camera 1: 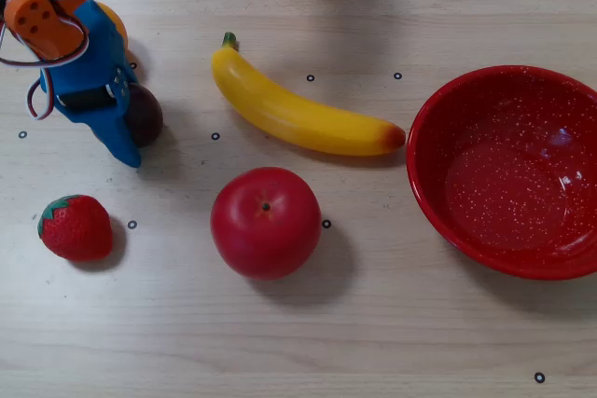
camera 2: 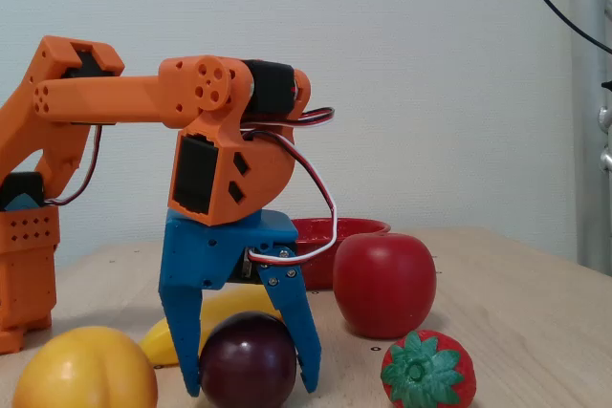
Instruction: Put plum in the red bowl.
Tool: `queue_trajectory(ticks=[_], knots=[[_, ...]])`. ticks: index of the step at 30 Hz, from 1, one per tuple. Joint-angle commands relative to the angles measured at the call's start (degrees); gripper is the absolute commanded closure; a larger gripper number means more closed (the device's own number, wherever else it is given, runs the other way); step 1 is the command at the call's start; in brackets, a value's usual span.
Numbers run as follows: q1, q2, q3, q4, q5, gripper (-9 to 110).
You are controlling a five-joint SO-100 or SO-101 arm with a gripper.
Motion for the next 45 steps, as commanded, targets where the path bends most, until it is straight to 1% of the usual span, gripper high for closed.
queue_trajectory(ticks=[1,7,19,29,33,38,41,45], knots=[[0.5,4.6,0.2,-0.4,-0.5,83],[0.8,5.4,0.3,-0.3,-0.8,101],[3.3,16.8,-2.8,3.4,-7.5,101],[7.5,36.5,-3.3,5.3,-19.5,101],[12.0,43.8,-3.2,5.2,-24.9,101],[20.2,52.5,-0.9,4.0,-31.7,101],[25.8,58.3,3.9,1.8,-35.3,101],[34.0,67.4,14.2,-2.8,-40.3,101]])
